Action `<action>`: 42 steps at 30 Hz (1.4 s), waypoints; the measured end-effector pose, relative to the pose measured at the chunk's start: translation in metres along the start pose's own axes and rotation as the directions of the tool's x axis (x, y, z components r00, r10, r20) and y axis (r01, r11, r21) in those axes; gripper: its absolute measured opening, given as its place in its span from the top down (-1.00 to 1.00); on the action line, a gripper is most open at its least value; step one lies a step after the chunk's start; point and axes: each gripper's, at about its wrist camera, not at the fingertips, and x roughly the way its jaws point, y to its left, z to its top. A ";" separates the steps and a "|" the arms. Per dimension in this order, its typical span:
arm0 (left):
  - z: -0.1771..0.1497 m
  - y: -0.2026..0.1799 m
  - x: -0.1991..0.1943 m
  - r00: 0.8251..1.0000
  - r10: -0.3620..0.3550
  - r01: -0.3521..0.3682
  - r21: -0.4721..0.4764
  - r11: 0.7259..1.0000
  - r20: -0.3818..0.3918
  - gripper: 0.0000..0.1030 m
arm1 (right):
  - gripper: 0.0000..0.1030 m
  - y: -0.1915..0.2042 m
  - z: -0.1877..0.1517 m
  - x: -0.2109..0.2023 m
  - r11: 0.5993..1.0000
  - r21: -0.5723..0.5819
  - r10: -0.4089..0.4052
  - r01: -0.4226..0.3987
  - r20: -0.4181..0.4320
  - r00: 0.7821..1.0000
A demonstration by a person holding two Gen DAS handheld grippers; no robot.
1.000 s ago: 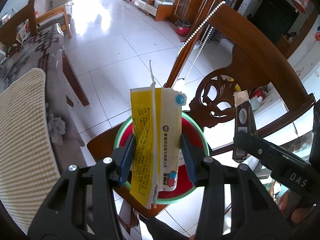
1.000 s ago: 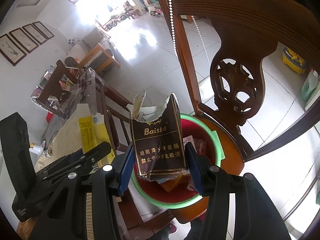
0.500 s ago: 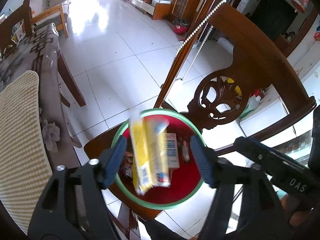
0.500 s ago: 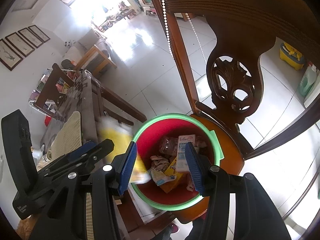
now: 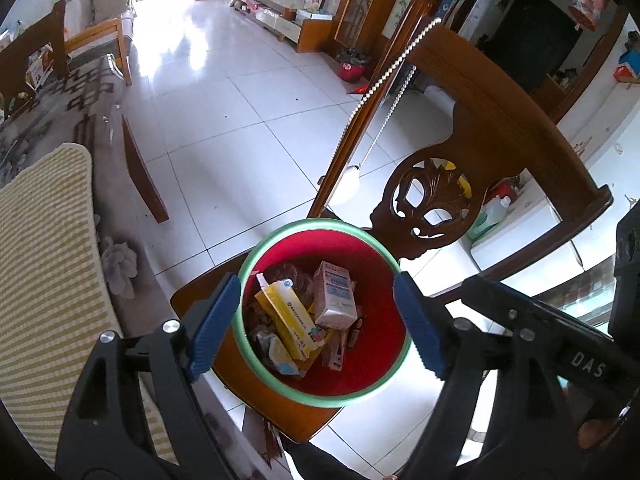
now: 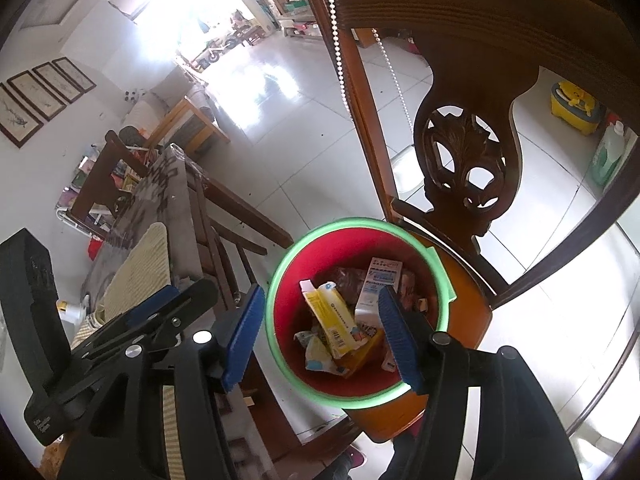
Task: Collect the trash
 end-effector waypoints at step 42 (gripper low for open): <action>-0.054 0.208 -0.320 0.761 0.190 -0.194 -0.061 0.979 0.621 -0.90 | -0.64 0.307 -0.096 -0.091 0.944 -0.286 0.272 -0.165 0.389 0.880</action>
